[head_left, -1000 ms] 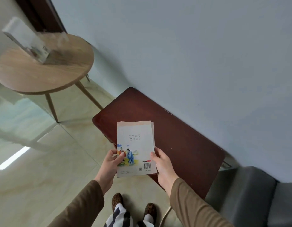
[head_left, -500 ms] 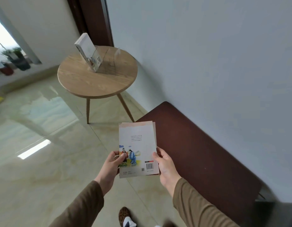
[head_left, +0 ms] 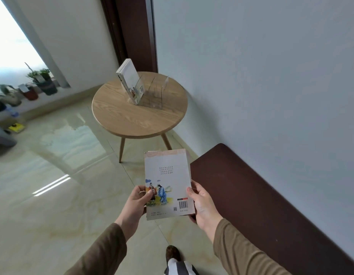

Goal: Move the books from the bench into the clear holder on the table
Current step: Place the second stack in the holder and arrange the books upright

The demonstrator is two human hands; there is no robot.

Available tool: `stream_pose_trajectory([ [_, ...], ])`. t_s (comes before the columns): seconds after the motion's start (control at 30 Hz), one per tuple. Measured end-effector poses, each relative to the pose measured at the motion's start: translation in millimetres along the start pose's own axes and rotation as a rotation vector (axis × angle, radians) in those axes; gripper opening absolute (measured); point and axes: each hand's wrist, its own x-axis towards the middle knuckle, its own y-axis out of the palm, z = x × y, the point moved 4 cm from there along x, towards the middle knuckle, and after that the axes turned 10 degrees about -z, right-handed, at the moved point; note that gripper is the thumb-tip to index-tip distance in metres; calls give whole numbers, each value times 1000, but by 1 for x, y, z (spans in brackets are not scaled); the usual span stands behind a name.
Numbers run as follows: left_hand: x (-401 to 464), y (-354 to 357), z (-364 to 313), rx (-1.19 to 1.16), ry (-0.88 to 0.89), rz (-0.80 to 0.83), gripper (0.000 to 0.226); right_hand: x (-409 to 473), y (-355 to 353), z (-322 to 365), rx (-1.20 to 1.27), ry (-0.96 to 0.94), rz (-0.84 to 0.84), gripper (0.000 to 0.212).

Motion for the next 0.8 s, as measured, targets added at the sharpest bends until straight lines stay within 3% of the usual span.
stream_pose_trajectory([
  [0.5,110,-38,-95,-47,48,-57,17,87,123,69,-35,-31,64,42],
  [0.8,186,-53,-167,-14,84,71,19,126,186,124,-20,-86,3,24],
])
